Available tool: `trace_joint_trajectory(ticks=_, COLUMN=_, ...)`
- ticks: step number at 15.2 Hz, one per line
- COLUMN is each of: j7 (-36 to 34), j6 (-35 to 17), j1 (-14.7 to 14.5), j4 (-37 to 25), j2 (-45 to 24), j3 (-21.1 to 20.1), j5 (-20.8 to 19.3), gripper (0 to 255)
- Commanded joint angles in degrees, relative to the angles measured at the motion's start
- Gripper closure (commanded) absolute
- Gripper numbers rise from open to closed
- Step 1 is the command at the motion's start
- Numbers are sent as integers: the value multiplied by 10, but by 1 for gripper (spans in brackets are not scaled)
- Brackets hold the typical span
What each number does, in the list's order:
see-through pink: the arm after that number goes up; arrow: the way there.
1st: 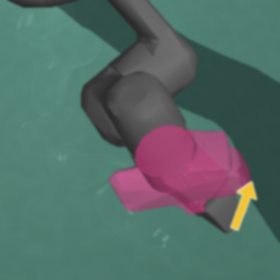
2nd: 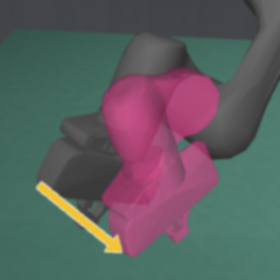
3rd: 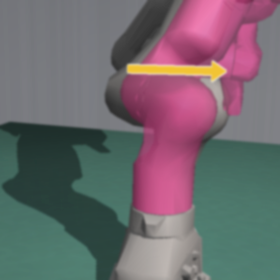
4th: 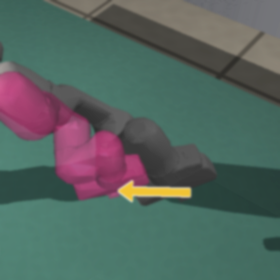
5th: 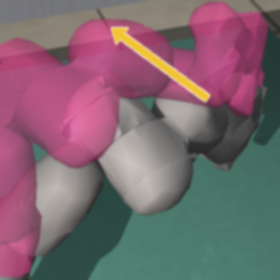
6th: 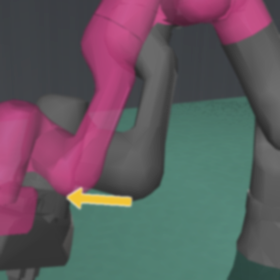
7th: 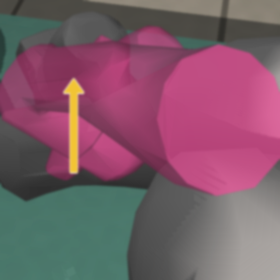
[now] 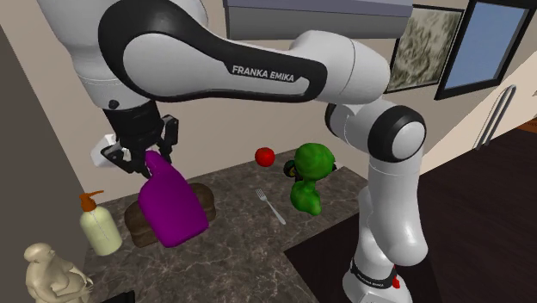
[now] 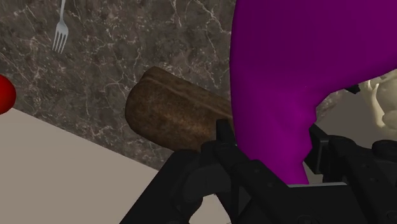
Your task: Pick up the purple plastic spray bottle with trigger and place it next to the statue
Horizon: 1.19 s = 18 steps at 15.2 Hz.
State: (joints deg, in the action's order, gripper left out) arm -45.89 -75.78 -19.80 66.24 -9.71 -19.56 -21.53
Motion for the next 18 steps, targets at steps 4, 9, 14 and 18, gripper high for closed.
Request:
trace_joint_trajectory(ticks=4, j7=-10, j6=-56, j1=12, j4=87, j2=33, j3=3, j5=16, gripper=255)
trace_joint_trajectory(ticks=9, j7=-18, j6=-102, j1=18, j4=152, j2=53, j3=6, j5=25, gripper=255)
trace_joint_trajectory(ticks=14, j7=-26, j6=-144, j1=22, j4=208, j2=67, j3=8, j5=30, gripper=255)
trace_joint_trajectory(ticks=18, j7=-33, j6=-176, j1=24, j4=248, j2=75, j3=10, j5=32, gripper=255)
